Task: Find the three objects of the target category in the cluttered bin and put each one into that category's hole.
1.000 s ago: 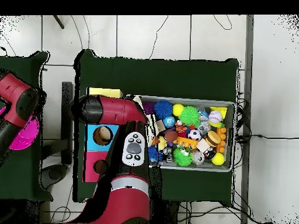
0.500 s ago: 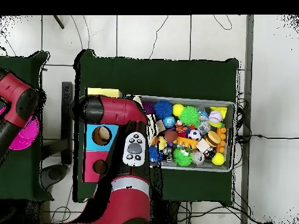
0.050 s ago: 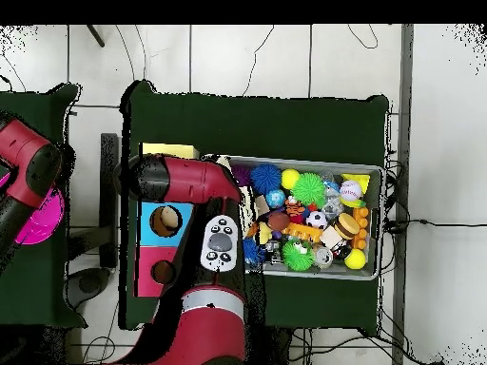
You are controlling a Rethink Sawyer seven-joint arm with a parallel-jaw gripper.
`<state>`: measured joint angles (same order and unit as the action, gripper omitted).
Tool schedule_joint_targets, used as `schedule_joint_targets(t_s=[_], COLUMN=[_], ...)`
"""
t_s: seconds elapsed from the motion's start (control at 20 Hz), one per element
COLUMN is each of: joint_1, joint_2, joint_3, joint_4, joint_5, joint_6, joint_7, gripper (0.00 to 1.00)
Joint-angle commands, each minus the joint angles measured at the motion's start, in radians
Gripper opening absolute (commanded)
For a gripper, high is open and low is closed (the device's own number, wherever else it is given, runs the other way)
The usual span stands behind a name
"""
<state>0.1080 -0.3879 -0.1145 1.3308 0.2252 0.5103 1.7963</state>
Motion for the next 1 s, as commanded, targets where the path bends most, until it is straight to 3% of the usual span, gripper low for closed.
schedule_joint_targets(t_s=[0.05,0.1,0.65,1.0], joint_1=[-0.041,-0.042,-0.042,-0.042], joint_2=[-0.004,-0.005,-0.027,-0.083], joint_3=[0.029,0.031,0.018,-0.006], joint_4=[0.033,0.034,0.045,0.050], joint_5=[0.003,0.003,0.007,0.011], joint_6=[0.002,0.002,0.031,0.142], joint_7=[0.160,0.158,0.170,0.170], gripper=[0.00,1.00,1.00,1.00])
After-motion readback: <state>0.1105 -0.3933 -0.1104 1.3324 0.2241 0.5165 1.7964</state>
